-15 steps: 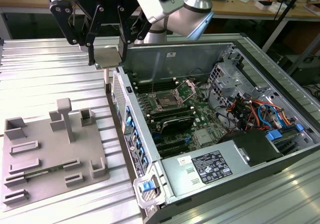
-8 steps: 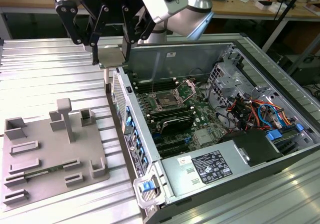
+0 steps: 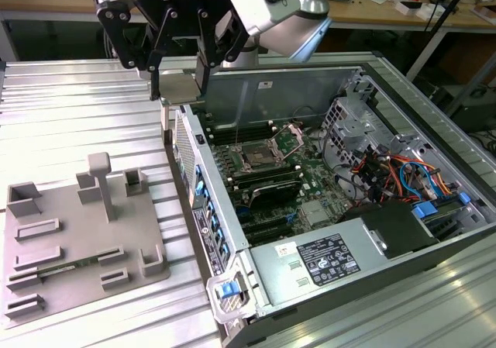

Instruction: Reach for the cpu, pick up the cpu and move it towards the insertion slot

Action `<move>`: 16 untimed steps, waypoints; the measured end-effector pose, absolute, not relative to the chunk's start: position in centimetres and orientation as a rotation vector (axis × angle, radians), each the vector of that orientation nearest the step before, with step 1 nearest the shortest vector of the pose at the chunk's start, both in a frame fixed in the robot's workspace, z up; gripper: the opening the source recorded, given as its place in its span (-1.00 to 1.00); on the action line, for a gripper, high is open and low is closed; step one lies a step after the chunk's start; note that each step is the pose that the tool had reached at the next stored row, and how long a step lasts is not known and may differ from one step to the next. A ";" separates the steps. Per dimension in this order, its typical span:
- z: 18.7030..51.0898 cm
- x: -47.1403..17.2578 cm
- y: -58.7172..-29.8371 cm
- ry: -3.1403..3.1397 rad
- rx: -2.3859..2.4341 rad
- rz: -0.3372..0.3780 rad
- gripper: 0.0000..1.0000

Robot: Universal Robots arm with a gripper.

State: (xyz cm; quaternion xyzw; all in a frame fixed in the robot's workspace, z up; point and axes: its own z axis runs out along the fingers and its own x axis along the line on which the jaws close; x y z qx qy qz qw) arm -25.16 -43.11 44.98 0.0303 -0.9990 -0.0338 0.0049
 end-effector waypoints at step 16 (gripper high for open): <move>45.0 -22.9 -43.1 -3.129 0.095 -0.106 0.09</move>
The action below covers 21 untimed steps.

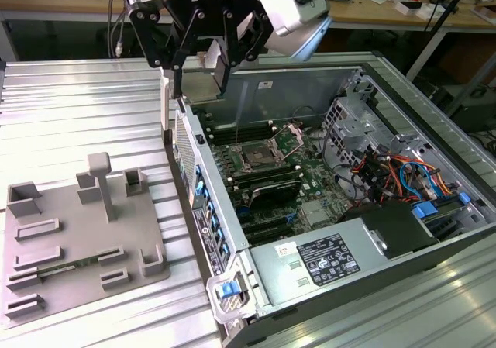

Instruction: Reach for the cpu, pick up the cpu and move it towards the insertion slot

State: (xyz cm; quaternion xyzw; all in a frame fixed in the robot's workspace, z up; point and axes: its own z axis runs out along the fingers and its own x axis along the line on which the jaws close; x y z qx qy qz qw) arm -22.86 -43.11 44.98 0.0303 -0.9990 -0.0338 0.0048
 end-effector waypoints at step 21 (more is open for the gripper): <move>45.0 -21.0 -43.1 -3.129 0.095 -0.106 0.09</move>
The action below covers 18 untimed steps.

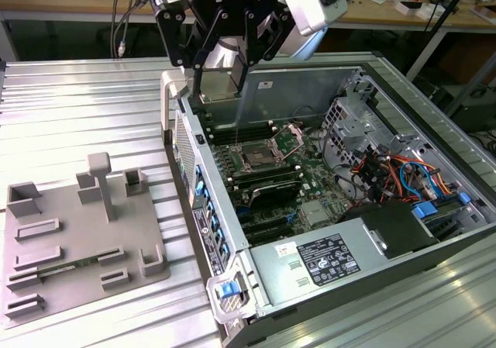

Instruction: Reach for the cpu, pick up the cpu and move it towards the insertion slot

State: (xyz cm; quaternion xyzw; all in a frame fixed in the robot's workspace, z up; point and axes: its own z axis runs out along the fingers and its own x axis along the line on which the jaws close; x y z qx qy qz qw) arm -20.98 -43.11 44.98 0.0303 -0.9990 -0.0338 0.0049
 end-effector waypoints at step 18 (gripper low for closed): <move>45.0 -19.9 -43.1 -3.129 0.095 -0.106 0.09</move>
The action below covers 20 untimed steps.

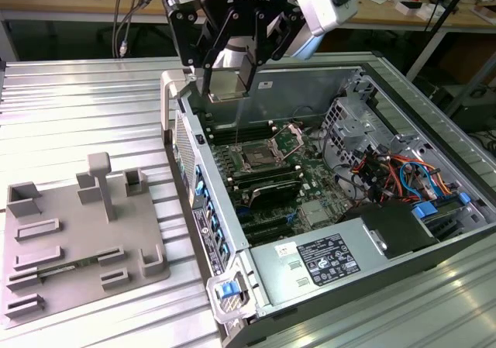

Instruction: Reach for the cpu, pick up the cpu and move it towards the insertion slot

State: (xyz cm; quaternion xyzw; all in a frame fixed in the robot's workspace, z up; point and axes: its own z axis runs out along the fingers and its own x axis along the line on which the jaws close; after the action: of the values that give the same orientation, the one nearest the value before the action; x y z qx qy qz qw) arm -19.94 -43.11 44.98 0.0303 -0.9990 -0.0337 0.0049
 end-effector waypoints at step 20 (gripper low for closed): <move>45.0 -18.3 -43.1 -3.129 0.095 -0.106 0.09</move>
State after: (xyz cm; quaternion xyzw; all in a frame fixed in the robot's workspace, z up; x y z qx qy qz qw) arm -18.27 -43.11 44.98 0.0303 -0.9990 -0.0338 0.0049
